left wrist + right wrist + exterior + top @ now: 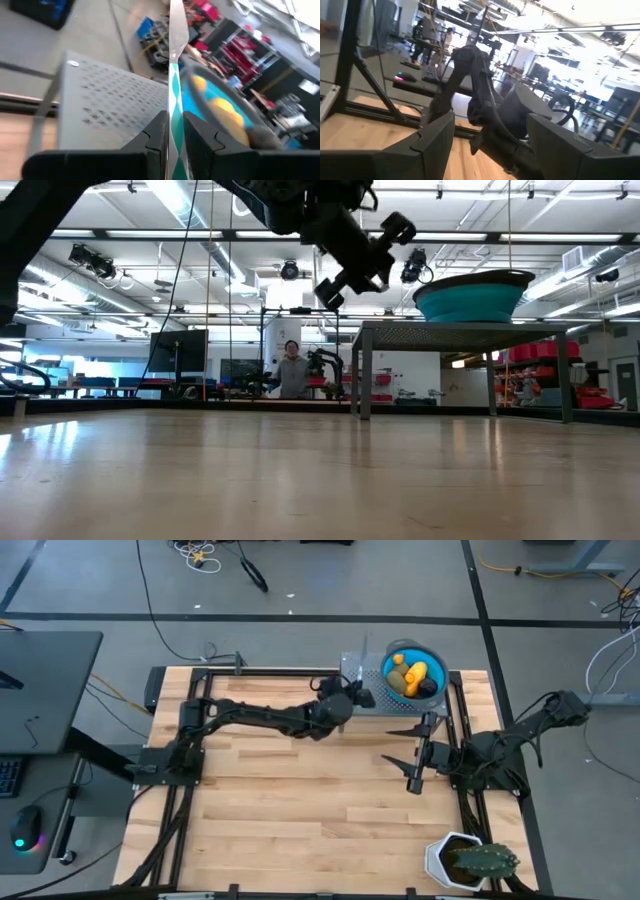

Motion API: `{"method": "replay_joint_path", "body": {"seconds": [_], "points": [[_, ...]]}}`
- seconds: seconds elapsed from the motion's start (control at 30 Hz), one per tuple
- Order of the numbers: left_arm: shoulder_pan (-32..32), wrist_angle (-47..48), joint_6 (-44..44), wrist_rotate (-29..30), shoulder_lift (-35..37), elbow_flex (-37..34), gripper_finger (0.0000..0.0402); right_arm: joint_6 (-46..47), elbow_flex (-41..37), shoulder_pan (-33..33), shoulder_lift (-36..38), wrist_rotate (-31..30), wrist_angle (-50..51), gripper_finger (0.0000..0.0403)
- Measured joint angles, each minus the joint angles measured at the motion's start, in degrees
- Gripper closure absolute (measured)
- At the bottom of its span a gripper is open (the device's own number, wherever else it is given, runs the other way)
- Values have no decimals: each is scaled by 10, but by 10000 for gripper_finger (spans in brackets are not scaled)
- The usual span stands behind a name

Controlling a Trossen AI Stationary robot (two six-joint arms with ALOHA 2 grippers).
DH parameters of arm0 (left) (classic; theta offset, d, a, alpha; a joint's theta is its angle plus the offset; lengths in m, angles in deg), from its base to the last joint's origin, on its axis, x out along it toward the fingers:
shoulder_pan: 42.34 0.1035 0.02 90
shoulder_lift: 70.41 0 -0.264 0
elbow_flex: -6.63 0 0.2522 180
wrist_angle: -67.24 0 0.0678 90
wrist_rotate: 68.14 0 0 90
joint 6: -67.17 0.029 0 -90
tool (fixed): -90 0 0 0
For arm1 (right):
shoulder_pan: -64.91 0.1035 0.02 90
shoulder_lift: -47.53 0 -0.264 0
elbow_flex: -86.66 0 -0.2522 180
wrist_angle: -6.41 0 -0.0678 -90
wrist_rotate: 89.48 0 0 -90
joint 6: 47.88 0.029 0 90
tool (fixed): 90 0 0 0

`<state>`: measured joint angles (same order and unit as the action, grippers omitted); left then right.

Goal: Pick & Place Fruit
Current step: Put the blue knife on the shelf to the left of the blue strainer bowl

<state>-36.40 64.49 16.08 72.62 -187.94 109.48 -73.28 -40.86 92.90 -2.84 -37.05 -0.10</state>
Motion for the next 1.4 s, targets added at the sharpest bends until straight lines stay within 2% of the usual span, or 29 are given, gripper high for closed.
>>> {"method": "replay_joint_path", "body": {"seconds": [0.13, 0.33, 0.73, 0.87, 1.0, 1.4], "points": [[28, 56, -65, -7, 2, 1, 345, -19, 0, 15, 0, -31, -1, 144], [39, 53, -78, -35, 2, 0, 345, -35, 0, 18, 3, -34, -3, 144], [34, 56, -83, -43, 2, 0, 345, -63, 0, 17, 3, -33, -10, 144], [31, 56, -48, -39, 2, 0, 345, -66, 0, 17, 3, -33, -10, 144], [32, 55, -65, -59, 2, 0, 345, -66, 0, 17, 3, -33, -10, 144], [32, 52, -78, -71, -10, 0, 345, -52, 0, 17, 3, -28, -23, 144]]}}
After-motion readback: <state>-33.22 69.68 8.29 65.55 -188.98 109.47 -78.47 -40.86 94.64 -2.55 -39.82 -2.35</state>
